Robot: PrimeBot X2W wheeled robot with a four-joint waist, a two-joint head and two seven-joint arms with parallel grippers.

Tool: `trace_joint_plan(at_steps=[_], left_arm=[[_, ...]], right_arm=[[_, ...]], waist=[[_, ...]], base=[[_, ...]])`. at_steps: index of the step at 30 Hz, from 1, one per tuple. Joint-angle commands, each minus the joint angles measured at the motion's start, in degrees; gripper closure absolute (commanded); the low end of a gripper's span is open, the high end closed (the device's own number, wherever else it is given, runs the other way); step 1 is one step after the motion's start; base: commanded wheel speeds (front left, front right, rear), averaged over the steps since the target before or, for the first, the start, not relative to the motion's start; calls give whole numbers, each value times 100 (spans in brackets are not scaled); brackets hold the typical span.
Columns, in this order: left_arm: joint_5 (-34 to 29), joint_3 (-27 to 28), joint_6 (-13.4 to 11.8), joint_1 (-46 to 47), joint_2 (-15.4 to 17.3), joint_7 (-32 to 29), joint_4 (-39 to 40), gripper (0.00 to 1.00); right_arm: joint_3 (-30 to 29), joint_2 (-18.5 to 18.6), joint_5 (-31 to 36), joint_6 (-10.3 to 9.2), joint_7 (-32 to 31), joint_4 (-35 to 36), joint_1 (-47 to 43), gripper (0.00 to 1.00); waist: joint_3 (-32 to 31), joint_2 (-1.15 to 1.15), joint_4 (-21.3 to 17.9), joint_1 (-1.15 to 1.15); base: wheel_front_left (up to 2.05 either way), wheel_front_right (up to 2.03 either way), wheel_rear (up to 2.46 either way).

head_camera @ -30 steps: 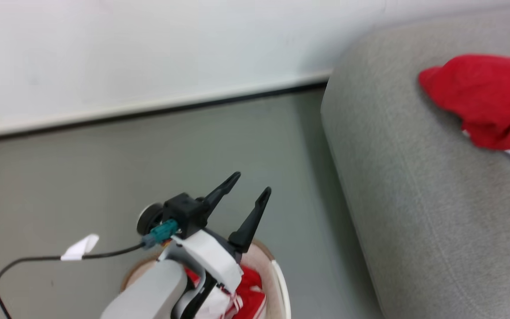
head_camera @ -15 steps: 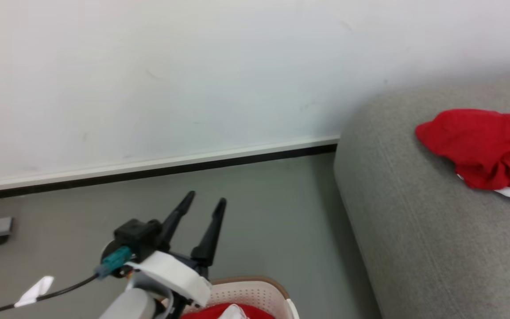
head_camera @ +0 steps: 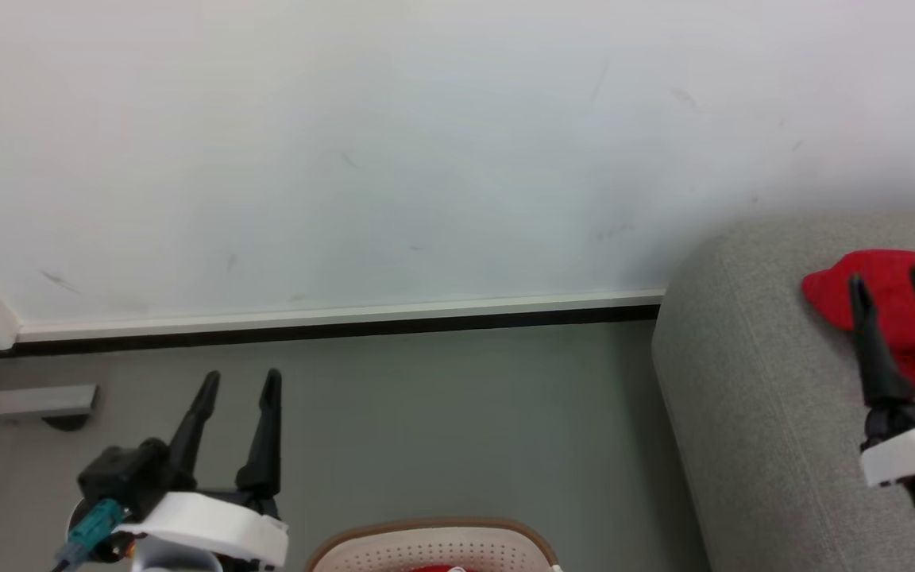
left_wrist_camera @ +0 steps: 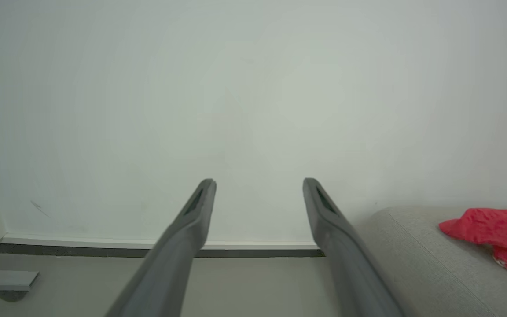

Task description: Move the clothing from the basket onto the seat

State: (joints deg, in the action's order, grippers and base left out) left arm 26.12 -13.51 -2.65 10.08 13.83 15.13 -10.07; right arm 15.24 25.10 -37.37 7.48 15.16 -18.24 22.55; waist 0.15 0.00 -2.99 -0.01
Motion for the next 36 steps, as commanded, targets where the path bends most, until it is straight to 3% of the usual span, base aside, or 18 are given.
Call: trace_joint_plan(at_steps=[1, 10, 18, 36], left_arm=[[-94, 100, 11, -172, -21, 2, 19, 0], [-611, 843, 157, -532, -446, 2, -12, 0], [-1046, 1268, 314, -716, -694, 2, -236, 0], [-1445, 1685, 686, -554, -1031, 3, -471, 0]], right_arm=[[-88, -128, 161, 4, -4, 99, -276, 0], [-698, -961, 808, 4, -4, 450, -1336, 0], [-816, -1367, 1231, 4, -4, 512, -1638, 0], [-639, -1457, 1286, 4, -4, 410, -1432, 0]], waist=[[-34, 0, 57, 1], [-49, 0, 210, 1], [-61, 0, 177, 1], [-29, 0, 202, 1]], base=[[0, 0, 0], [0, 0, 0], [0, 0, 0], [0, 0, 0]])
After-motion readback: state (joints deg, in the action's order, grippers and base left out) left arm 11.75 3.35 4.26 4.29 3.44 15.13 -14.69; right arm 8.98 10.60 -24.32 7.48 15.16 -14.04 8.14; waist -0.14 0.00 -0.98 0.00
